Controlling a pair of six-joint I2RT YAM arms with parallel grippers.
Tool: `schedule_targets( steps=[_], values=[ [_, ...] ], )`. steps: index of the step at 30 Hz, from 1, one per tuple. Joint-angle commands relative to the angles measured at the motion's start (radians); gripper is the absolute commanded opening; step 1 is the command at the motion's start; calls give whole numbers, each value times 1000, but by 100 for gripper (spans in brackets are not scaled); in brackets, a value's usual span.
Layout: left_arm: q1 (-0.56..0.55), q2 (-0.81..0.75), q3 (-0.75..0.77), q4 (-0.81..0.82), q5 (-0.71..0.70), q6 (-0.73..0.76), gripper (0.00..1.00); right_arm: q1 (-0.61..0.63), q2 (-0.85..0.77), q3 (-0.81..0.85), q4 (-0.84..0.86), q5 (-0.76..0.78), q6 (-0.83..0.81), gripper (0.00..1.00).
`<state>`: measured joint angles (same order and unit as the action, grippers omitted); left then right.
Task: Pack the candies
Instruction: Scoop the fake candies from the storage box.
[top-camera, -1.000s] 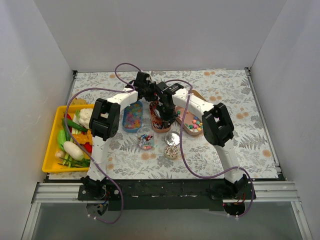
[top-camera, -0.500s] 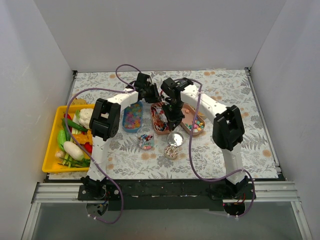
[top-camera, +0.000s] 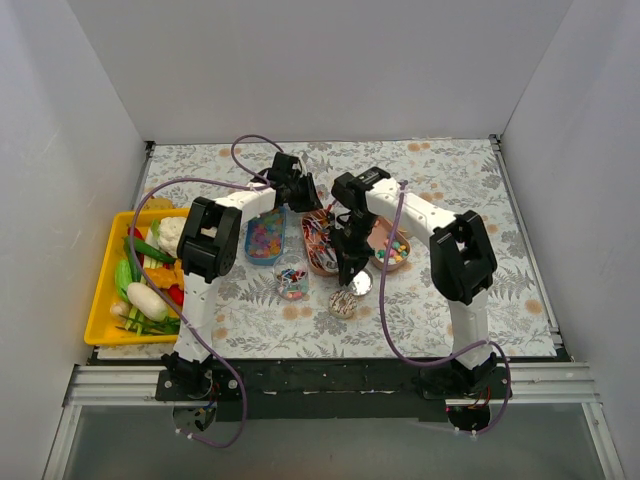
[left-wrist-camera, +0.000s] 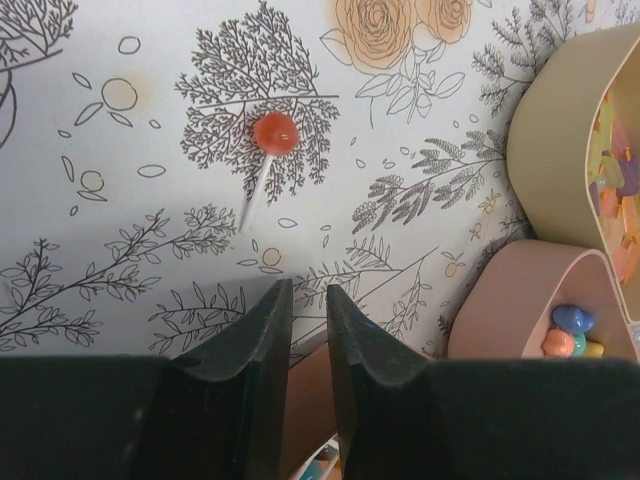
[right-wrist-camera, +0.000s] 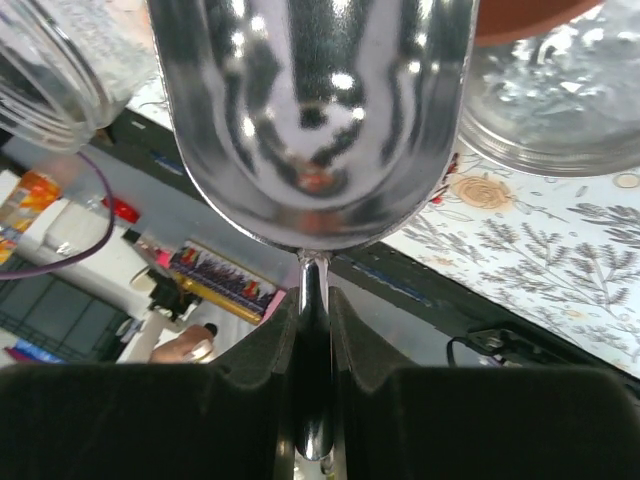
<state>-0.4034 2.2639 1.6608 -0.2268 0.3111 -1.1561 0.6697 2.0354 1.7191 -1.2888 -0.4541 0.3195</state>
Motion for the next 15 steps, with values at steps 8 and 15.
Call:
schedule_targets(
  steps=[8,15],
  values=[
    [-18,-107,-55,24,-7,48,19,-67,118,85,-18,-173,87,1],
    [-20,-109,-59,32,-10,53,18,-91,215,171,-18,-121,104,1]
  ],
)
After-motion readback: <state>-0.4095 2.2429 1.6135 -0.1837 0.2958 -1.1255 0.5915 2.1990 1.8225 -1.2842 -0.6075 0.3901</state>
